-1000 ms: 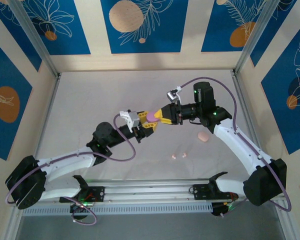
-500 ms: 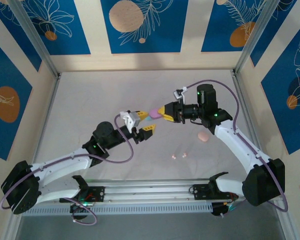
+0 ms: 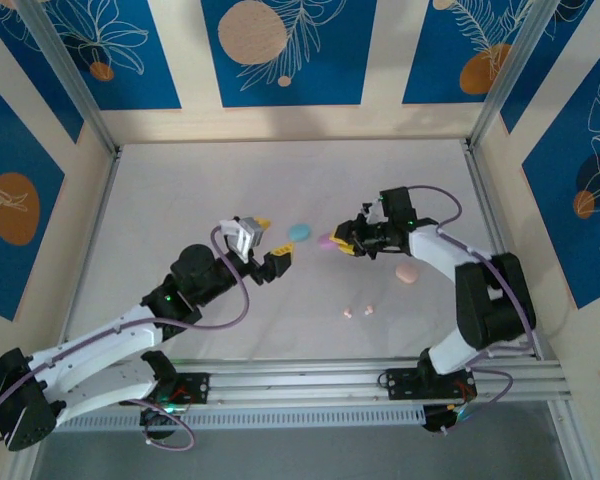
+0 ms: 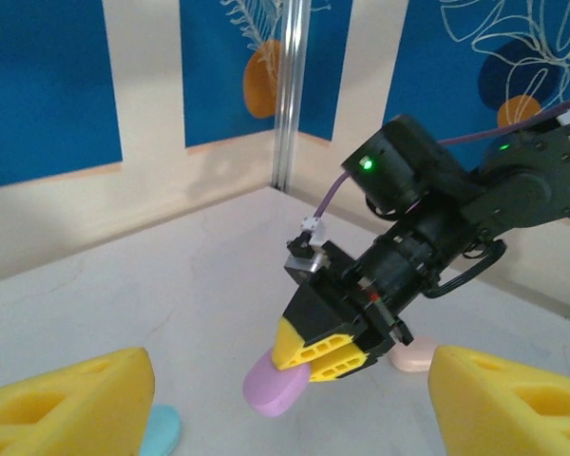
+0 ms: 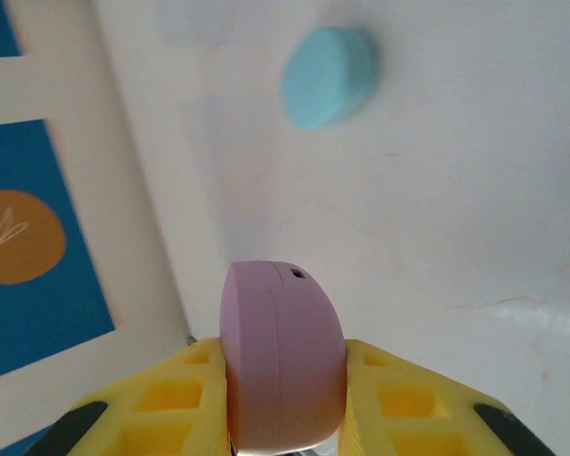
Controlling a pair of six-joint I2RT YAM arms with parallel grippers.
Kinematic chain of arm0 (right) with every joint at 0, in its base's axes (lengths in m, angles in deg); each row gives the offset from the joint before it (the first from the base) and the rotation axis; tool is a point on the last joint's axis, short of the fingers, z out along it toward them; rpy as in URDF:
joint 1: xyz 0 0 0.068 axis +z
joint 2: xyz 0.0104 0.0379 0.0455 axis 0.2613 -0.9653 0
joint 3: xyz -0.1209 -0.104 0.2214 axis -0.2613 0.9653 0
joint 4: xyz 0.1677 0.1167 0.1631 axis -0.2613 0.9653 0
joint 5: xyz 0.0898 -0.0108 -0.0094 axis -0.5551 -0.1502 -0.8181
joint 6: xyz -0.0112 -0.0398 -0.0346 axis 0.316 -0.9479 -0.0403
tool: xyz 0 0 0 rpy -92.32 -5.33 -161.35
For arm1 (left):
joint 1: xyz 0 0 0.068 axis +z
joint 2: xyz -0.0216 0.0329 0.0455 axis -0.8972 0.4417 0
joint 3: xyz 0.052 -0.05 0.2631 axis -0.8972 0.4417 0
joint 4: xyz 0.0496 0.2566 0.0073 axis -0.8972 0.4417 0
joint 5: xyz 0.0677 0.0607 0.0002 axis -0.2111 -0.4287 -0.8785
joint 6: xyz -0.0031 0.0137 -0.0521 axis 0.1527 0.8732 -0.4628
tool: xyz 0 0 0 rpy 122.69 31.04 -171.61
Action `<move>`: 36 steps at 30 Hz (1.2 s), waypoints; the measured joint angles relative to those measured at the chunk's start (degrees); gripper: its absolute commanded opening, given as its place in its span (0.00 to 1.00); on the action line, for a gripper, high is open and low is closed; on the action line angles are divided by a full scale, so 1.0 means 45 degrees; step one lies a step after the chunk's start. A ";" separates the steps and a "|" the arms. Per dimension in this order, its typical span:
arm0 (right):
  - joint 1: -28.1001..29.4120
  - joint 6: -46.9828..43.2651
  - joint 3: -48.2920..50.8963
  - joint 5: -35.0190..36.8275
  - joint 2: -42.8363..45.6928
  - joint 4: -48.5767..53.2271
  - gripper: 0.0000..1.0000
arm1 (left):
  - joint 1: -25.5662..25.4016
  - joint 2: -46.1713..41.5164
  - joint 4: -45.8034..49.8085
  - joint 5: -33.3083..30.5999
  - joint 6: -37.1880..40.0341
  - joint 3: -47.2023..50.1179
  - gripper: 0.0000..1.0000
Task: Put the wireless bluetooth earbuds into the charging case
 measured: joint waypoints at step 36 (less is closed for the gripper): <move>-0.0092 -0.2239 -0.2837 0.3186 -0.3293 0.2419 0.52 | 0.0000 -0.0121 0.1681 -0.0185 -0.0670 -0.0413 0.85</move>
